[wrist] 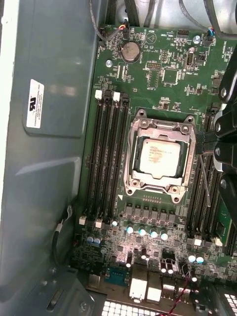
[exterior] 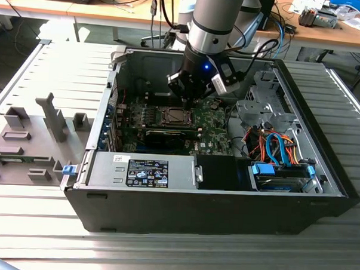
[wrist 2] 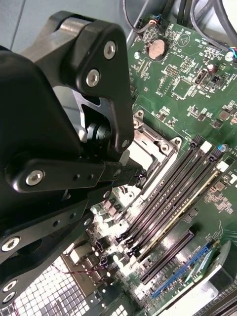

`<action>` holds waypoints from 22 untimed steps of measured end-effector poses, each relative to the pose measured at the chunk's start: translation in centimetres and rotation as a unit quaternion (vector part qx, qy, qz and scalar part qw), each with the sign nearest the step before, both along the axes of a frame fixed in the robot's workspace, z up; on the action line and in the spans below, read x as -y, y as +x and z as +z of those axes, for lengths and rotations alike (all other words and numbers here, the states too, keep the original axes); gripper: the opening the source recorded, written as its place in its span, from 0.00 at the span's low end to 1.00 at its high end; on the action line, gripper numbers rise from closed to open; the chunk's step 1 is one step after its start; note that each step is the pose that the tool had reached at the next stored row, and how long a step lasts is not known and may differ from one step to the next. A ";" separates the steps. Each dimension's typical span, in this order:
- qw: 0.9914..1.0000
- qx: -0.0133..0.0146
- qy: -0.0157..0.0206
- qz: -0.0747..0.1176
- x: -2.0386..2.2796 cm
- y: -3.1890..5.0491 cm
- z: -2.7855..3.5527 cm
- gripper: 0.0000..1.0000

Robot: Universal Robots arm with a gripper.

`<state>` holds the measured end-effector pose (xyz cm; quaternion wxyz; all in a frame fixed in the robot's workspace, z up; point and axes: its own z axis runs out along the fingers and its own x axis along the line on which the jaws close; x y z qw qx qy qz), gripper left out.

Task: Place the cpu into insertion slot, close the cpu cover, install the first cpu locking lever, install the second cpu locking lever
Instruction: 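Install the second cpu locking lever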

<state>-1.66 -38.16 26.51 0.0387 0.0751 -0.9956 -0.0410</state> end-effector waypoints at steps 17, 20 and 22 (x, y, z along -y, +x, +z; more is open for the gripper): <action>1.000 0.000 0.000 0.000 0.88 0.02 0.00 0.11; 1.000 0.000 0.000 0.000 1.02 0.02 0.00 0.11; 1.000 0.000 0.000 0.000 1.09 0.02 0.00 0.11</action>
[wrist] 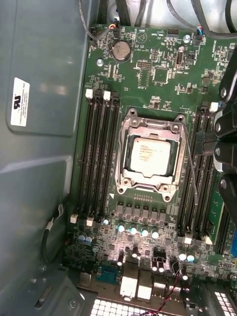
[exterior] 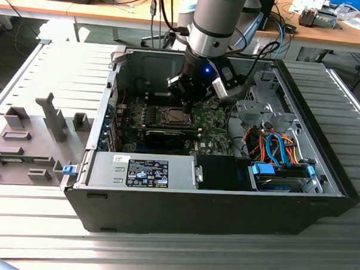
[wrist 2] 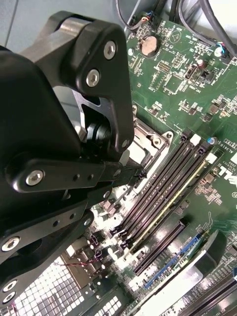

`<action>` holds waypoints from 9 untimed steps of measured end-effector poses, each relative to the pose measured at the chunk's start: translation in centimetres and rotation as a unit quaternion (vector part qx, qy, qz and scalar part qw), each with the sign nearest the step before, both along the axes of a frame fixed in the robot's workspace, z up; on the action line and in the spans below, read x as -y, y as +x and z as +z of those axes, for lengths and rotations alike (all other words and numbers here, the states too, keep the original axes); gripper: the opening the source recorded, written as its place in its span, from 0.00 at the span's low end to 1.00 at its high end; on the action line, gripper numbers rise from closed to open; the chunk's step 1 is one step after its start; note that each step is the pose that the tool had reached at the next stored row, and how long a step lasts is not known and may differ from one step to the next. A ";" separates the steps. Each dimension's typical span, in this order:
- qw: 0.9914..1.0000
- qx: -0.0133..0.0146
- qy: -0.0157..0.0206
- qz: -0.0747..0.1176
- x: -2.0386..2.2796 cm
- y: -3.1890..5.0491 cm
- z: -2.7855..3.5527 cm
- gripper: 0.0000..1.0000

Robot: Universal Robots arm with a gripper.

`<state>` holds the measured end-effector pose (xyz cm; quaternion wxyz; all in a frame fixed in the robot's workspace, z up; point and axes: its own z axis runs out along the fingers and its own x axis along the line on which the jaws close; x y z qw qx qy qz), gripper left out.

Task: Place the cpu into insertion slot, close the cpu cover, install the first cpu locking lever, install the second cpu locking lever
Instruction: 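Install the second cpu locking lever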

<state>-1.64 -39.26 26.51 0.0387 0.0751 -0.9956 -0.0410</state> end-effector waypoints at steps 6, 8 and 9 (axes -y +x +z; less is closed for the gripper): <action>1.000 0.000 0.000 0.000 0.36 0.00 0.00 0.11; 1.000 0.000 0.000 0.000 0.46 0.00 0.00 0.11; 1.000 0.000 0.000 0.000 0.52 0.00 0.00 0.11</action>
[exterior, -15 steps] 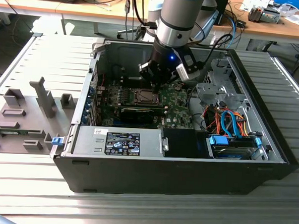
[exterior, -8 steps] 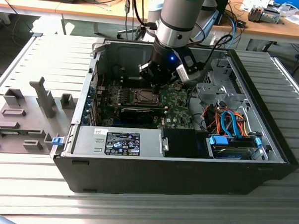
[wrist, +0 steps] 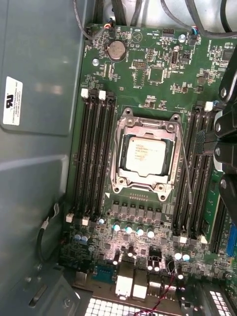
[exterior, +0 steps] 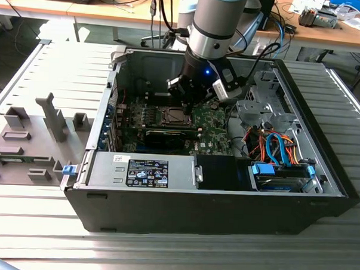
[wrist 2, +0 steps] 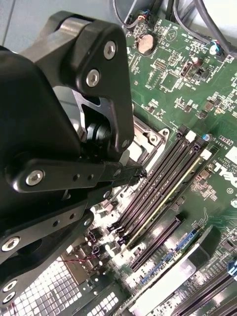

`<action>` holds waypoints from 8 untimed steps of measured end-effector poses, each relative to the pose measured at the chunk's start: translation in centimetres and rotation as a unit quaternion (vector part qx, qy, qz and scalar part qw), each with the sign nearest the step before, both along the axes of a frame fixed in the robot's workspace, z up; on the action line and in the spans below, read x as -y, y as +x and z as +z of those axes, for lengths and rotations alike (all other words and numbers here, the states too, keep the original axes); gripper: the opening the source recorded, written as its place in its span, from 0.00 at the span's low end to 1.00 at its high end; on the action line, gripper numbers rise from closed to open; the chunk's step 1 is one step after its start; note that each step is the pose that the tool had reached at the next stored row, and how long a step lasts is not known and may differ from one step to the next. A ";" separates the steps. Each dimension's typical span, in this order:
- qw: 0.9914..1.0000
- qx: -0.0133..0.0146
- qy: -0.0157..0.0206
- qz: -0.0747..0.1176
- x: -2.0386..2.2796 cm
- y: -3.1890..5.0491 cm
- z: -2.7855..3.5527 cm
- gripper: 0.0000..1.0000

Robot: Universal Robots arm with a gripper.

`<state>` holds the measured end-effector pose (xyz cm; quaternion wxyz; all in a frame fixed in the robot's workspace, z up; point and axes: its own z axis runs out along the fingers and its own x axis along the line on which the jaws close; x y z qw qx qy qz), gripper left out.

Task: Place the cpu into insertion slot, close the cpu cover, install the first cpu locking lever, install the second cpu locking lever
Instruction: 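Install the second cpu locking lever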

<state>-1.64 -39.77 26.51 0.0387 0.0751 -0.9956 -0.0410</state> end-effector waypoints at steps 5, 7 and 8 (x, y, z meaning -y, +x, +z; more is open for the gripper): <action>1.000 0.000 0.000 0.000 0.24 0.00 0.00 0.11; 1.000 0.000 0.000 0.000 0.34 0.01 0.00 0.11; 1.000 0.000 0.000 0.000 0.42 0.00 0.00 0.11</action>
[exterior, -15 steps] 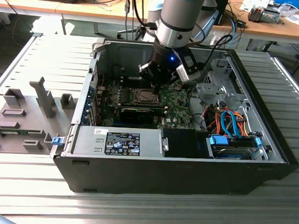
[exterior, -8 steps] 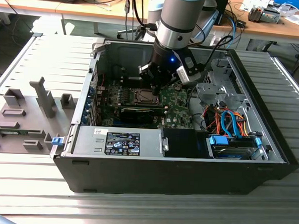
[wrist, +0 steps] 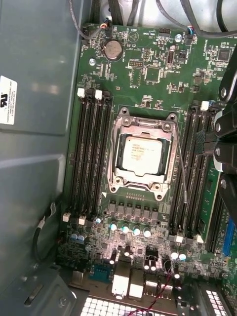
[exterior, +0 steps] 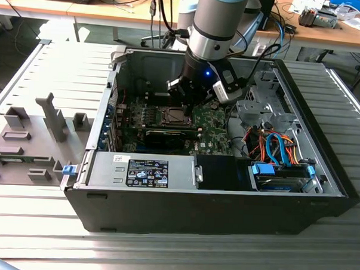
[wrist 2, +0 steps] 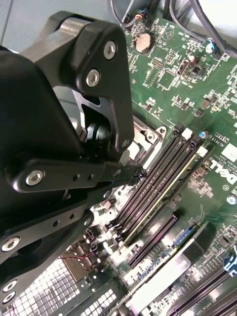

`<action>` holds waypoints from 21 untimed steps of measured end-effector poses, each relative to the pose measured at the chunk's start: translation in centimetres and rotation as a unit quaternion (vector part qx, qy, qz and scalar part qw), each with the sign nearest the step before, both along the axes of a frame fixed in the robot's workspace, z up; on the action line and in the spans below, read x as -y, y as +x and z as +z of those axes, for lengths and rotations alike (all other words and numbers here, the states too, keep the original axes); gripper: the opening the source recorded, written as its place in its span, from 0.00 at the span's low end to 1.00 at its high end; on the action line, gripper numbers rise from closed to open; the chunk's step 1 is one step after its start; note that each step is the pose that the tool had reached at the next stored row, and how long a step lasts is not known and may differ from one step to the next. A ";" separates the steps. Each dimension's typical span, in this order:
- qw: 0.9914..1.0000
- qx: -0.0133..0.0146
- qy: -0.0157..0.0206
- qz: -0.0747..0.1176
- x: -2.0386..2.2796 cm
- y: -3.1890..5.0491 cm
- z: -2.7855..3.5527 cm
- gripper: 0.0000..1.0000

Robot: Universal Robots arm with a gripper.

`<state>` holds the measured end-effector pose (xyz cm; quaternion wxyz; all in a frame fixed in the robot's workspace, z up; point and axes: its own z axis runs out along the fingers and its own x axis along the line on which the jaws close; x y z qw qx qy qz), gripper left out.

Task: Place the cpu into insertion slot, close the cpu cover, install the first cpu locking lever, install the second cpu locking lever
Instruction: 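Install the second cpu locking lever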

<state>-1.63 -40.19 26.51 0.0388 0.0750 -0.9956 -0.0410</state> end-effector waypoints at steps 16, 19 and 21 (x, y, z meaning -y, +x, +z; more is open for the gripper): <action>1.000 0.000 0.000 0.000 0.75 0.03 0.00 0.11; 1.000 0.000 0.000 0.000 0.88 0.04 -0.01 0.11; 1.000 0.000 0.000 -0.005 0.90 0.04 0.00 0.11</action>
